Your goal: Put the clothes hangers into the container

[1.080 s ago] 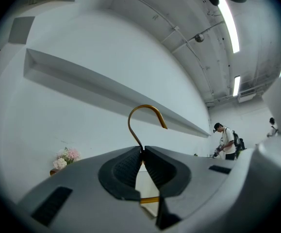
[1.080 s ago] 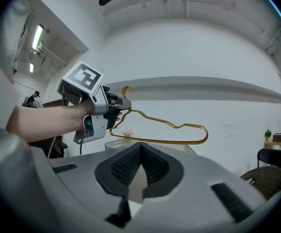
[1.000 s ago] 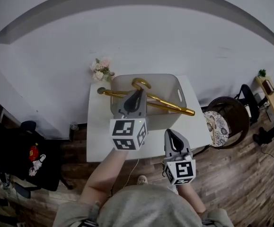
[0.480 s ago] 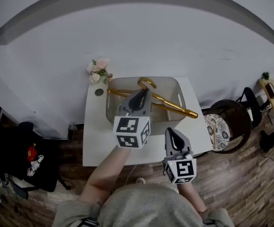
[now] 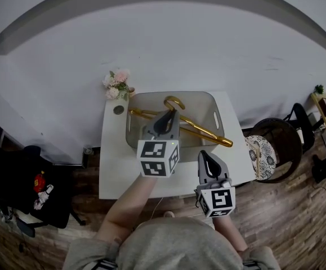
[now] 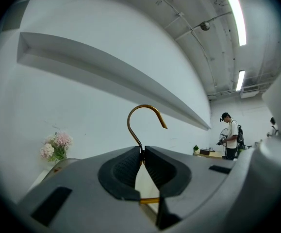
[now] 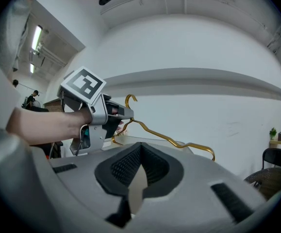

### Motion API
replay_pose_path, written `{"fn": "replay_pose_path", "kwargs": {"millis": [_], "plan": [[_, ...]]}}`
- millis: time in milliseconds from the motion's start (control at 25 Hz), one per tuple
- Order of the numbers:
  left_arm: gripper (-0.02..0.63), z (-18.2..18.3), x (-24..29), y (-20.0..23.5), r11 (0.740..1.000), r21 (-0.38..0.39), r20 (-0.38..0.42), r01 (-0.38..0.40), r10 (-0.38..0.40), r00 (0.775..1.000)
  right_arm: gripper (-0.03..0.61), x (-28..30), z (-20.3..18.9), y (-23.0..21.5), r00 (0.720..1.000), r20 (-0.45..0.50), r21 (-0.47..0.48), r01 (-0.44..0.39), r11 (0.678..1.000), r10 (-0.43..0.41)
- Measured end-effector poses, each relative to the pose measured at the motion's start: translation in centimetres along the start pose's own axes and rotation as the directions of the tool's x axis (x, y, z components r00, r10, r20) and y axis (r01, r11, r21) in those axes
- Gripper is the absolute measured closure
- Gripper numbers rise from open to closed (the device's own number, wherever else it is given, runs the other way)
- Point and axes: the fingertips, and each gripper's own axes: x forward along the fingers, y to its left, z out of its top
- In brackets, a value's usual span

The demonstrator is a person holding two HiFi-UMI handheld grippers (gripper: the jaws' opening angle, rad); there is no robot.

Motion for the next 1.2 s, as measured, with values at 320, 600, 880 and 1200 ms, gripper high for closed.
{"fn": "replay_pose_path", "kwargs": {"millis": [320,600,880,1200], "plan": [[0.586,-1.6,-0.3,1.2,0.999,-0.011,-0.043,-0.046,0.045,0.998,0.575,0.3,0.0,0.1,1.000,0.010,0.000,-0.006,1.000,0.006],[0.584,-2.6,-0.4,2.1,0.998,-0.011,-0.079,-0.070,0.069,0.994,0.577,0.5,0.2,0.2,1.000,0.008,-0.001,-0.010,1.000,0.010],[0.584,-3.6,-0.6,2.3,0.997,0.015,-0.122,-0.075,0.077,0.990,0.577,0.3,0.0,0.5,1.000,0.014,-0.002,-0.011,1.000,0.011],[0.495,-4.2,-0.9,1.6,0.999,0.022,-0.169,-0.044,0.047,0.984,0.577,-0.2,0.0,0.5,1.000,0.012,0.002,-0.008,1.000,0.008]]}}
